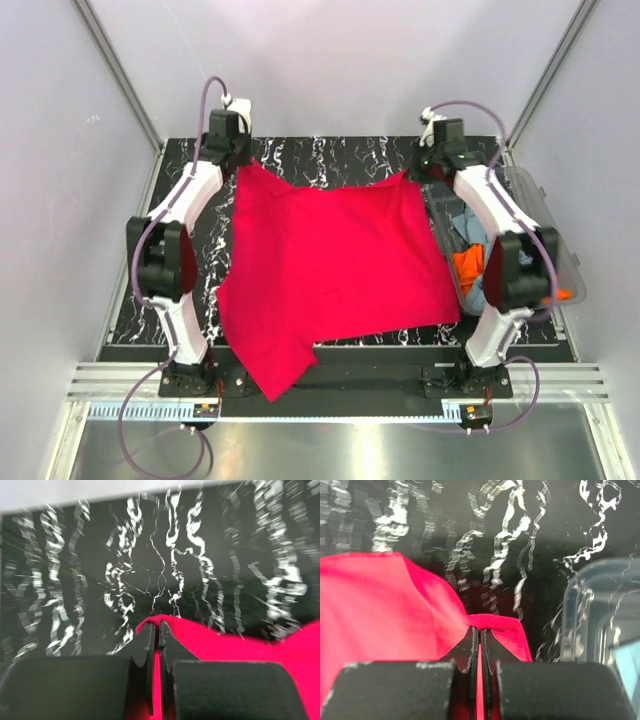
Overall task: Fold and stack the t-shirts
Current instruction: Flatten the tshirt out
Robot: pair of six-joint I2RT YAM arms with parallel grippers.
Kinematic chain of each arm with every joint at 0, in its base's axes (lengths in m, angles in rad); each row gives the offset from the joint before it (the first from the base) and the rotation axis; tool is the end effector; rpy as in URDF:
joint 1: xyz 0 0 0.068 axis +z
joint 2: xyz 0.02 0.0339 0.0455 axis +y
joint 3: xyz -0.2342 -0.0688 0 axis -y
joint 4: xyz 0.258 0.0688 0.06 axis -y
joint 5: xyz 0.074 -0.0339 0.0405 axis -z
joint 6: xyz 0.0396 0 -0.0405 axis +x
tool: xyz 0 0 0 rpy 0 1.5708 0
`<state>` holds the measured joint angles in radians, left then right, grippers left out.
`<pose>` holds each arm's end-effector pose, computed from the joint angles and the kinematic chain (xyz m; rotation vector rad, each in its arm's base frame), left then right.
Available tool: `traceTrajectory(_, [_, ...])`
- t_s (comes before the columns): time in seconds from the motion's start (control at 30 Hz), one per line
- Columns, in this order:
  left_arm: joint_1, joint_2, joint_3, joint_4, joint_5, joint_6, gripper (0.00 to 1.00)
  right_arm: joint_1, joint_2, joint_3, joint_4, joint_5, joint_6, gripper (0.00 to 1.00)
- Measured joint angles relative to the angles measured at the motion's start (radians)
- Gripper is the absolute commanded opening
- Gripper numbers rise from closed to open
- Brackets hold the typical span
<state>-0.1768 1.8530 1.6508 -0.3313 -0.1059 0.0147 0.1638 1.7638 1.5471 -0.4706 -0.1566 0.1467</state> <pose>0.4414 -0.0746 0.2877 0.1375 2.0965 0.0139 0.4106 0.0741 0.2747 -0.1036 2.2684 0.3418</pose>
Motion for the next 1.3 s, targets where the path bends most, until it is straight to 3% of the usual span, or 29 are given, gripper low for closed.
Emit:
traceTrajectory(0.27, [0.028, 0.352, 0.191, 0.099, 0.060, -0.027, 0.00, -0.042, 0.414, 0.263, 0.027, 0.008, -0.053, 0.00])
traceTrajectory(0.5, [0.039, 0.386, 0.241, 0.134, 0.111, -0.124, 0.00, -0.080, 0.562, 0.464, 0.022, -0.006, -0.053, 0.00])
traceTrajectory(0.67, [0.060, 0.368, 0.249, 0.134, 0.122, -0.167, 0.00, -0.092, 0.566, 0.509, 0.011, -0.044, -0.048, 0.00])
traceTrajectory(0.8, [0.073, 0.324, 0.354, 0.071, 0.134, -0.168, 0.00, -0.092, 0.549, 0.512, 0.006, -0.080, -0.024, 0.00])
traceTrajectory(1.0, [0.077, 0.043, 0.431, 0.041, 0.166, -0.166, 0.00, -0.090, 0.388, 0.510, -0.034, -0.123, 0.001, 0.00])
traceTrajectory(1.3, [0.073, -0.539, 0.336, 0.122, 0.165, -0.140, 0.00, -0.088, -0.203, 0.420, 0.020, -0.150, -0.011, 0.00])
